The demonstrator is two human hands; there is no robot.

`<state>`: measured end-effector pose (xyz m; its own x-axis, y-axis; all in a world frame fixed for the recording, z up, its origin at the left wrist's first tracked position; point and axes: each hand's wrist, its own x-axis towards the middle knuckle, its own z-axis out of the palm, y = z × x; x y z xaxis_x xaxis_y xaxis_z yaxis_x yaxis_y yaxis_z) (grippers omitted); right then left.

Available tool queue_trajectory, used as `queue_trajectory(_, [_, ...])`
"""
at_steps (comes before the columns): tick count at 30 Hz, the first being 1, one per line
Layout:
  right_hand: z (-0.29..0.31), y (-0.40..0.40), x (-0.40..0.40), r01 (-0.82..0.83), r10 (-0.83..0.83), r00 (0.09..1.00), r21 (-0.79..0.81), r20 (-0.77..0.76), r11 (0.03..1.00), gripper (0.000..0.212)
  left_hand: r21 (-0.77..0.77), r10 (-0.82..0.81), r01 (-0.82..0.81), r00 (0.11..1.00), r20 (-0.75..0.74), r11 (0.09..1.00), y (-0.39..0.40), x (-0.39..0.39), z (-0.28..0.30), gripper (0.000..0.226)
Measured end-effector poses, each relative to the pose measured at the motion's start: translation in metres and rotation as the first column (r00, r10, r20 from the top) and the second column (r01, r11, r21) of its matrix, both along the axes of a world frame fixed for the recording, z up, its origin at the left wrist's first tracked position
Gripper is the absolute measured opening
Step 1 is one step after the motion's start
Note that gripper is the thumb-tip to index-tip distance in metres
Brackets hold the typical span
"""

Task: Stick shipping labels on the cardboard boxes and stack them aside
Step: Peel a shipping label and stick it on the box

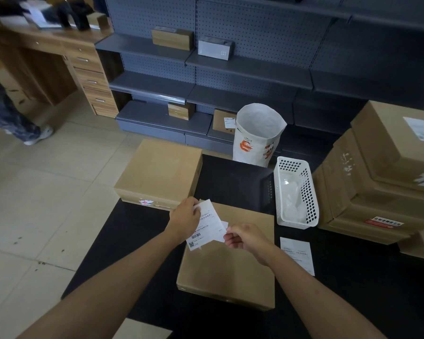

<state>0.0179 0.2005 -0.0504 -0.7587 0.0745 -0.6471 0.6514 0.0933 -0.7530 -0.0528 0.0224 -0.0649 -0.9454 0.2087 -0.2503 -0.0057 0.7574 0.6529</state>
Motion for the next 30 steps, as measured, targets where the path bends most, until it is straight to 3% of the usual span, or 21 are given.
queue_trajectory(30, [0.006, -0.010, 0.001, -0.057, 0.057, 0.998, 0.007, -0.011, 0.998, 0.015, 0.003, -0.014, 0.015, 1.000, -0.019, 1.000, -0.010, 0.002, 0.004, 0.010])
